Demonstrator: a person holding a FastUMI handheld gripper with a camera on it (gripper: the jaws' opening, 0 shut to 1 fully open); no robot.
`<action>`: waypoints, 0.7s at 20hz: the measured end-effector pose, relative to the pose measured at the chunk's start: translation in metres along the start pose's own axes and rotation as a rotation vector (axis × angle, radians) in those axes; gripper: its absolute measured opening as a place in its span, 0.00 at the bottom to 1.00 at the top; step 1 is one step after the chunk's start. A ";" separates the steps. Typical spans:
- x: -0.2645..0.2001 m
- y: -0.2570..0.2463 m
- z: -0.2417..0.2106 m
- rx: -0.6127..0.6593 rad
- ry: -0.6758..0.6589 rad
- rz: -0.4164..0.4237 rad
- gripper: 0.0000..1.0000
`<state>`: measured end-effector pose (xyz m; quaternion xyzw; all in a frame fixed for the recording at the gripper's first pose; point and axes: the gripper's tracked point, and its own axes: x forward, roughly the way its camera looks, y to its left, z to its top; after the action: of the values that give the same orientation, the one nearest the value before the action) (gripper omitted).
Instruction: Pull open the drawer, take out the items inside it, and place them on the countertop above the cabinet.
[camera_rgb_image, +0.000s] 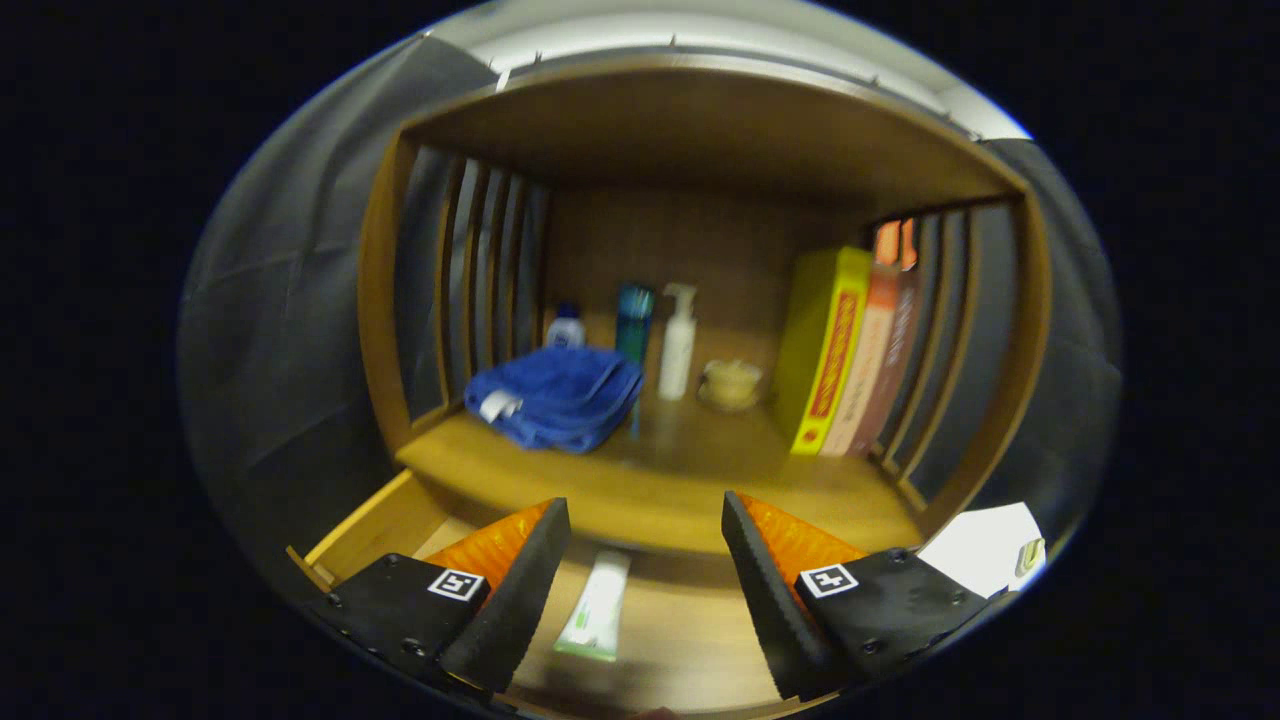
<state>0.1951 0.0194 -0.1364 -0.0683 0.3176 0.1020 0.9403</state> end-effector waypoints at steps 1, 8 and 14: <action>0.013 0.009 -0.019 0.028 0.082 0.024 0.99; 0.063 0.027 -0.129 0.096 0.540 0.041 0.99; 0.061 0.034 -0.170 0.094 0.758 0.044 0.98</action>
<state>0.1350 0.0287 -0.3097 -0.0511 0.6486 0.0751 0.7557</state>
